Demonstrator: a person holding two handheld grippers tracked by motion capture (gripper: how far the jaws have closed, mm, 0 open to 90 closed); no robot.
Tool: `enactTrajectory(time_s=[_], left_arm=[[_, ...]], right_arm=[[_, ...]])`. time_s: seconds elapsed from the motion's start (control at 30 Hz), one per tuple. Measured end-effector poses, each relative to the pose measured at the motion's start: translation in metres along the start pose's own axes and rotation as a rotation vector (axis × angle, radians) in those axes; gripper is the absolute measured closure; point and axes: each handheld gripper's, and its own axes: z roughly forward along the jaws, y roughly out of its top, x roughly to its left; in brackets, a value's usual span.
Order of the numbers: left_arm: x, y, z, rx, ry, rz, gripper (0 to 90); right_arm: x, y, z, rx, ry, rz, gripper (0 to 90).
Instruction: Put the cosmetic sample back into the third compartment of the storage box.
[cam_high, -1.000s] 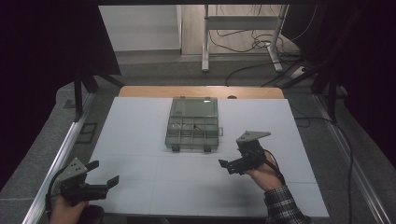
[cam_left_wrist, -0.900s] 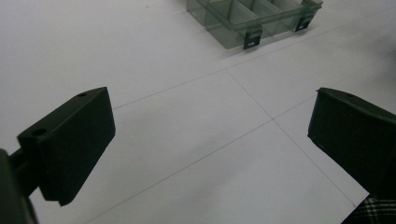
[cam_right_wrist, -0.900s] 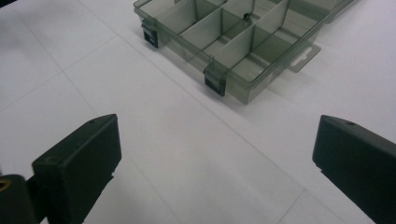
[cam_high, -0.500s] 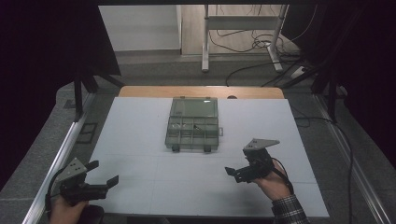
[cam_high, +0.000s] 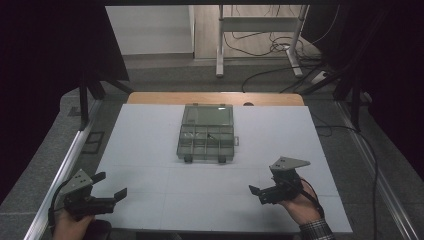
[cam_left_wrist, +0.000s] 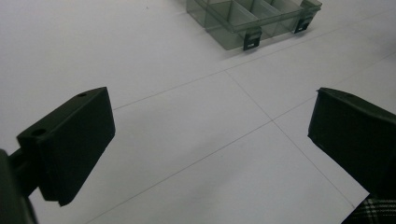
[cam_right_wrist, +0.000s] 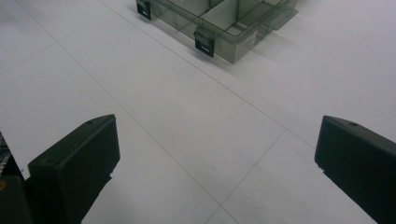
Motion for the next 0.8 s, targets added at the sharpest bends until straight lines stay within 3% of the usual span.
enactTrajectory(time_s=[0.8], left_arm=[[-0.001,0.0,0.0,-0.002,0.005,0.005,0.9]], right_arm=[[-0.001,-0.026,-0.031,-0.032,-0.063,0.041,0.0]])
